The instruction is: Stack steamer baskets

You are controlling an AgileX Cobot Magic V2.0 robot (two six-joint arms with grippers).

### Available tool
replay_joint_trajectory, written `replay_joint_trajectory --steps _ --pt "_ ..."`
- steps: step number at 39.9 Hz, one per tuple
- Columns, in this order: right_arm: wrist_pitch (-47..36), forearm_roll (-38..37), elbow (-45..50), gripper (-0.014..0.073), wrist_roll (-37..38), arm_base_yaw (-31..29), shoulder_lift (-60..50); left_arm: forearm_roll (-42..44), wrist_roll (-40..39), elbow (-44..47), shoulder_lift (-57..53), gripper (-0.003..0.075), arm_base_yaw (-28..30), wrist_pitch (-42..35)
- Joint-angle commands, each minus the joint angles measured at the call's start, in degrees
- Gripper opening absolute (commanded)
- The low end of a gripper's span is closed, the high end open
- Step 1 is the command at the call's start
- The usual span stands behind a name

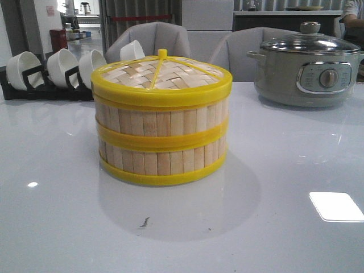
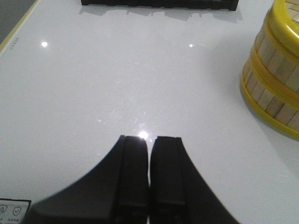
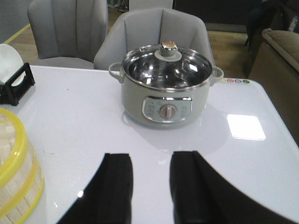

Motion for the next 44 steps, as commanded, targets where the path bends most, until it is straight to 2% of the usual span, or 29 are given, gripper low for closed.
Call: replay_joint_trajectory --steps 1,18,28,30,32,35,38,44 --pt "-7.0 -1.0 4.1 0.0318 -0.6 -0.7 -5.2 0.0 -0.3 -1.8 0.1 0.0094 -0.4 -4.4" --pt "-13.7 -1.0 27.3 0.0318 -0.6 -0.7 -27.9 0.0 -0.3 -1.8 0.1 0.0094 -0.4 -4.4" --pt "-16.5 -1.0 32.1 0.0317 -0.6 -0.9 -34.0 0.0 -0.3 -1.8 0.1 0.0094 -0.4 -4.4" --pt "-16.5 -1.0 32.1 0.0290 -0.6 -0.9 -34.0 0.0 -0.3 -1.8 0.1 0.0094 -0.4 -4.4" --pt "-16.5 -1.0 32.1 0.0217 -0.6 -0.9 -34.0 0.0 -0.3 -1.8 0.1 0.0094 -0.4 -4.4" --pt "-16.4 -1.0 32.1 0.0042 -0.6 -0.9 -34.0 0.0 -0.3 -1.8 0.1 0.0094 -0.4 -4.4" --pt "-16.4 -1.0 32.1 0.0077 -0.6 -0.9 -34.0 0.0 -0.3 -1.8 0.1 0.0094 -0.4 -4.4" --pt "-16.5 -1.0 32.1 0.0077 -0.6 -0.9 -34.0 0.0 -0.3 -1.8 0.1 0.0094 -0.4 -4.4"
